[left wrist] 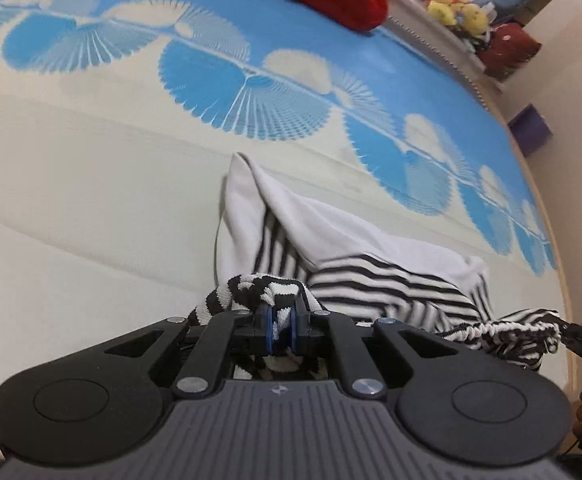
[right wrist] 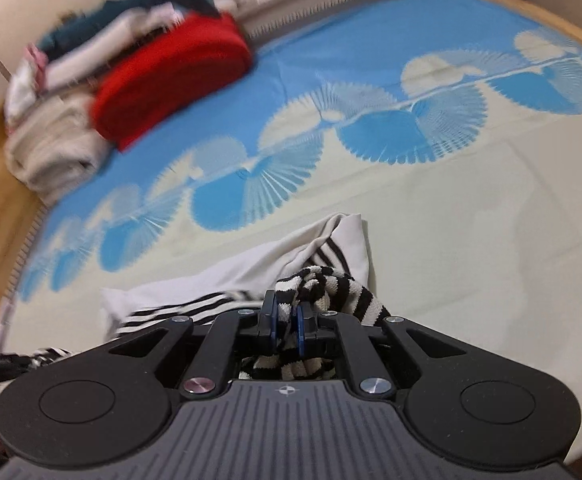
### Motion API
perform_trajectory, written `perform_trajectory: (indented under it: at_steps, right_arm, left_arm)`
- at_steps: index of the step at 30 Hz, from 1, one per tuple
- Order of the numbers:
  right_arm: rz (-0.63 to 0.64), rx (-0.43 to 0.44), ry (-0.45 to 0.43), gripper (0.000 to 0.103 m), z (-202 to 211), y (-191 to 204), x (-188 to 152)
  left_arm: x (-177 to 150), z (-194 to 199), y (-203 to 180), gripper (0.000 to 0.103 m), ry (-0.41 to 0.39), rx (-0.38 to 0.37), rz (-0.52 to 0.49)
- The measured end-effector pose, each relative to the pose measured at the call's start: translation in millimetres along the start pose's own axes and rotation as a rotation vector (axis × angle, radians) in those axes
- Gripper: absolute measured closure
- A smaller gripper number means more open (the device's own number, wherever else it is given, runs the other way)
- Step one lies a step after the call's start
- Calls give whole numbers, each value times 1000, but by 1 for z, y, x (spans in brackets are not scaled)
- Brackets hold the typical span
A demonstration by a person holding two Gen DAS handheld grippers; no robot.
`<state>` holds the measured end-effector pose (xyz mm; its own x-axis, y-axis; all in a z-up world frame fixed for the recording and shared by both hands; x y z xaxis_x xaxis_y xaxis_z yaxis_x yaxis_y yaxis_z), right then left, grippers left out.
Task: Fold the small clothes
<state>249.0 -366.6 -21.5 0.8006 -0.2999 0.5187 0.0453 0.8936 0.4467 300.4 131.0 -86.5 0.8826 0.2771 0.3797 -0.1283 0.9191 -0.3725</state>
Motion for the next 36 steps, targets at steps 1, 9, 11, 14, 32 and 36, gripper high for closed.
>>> perform_trajectory:
  at_steps: [1,9,11,14,32,36]
  right_arm:
    - [-3,-17,18,94,-18,-5,4]
    - [-130,-4,-93,69,-40,-25,28]
    - [-98,-16,-181,61,-21,-24,41]
    - [-48,-35,-155,61,-19,-27,33]
    - [468,-210,-27,57,-59,-5,-14]
    - [535,-248,-37,57,-78,3,-6]
  left_arm:
    - [0,-12,5,87,25,1,17]
    - [28,10,20,66,-77,-100,111]
    - [29,21,21,65,-115,-104,89]
    - [25,24,20,55,-127,-75,39]
    - [-12,-32,-13,39,-43,157,-347]
    - [0,-41,-21,39,-79,173,-357]
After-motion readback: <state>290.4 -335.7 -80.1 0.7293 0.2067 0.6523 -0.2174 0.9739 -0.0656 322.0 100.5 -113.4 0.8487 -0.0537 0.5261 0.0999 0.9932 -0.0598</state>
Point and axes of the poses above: each gripper's, at about its wrist camera, not at the fingertips, and z roughly against the way its jaws point, y to its left, x to its top, the point moved 9 cm from there along -z, roughly the way its jaws point, and after that the axes turned 3 degrees about x, right-handed, at the moved point
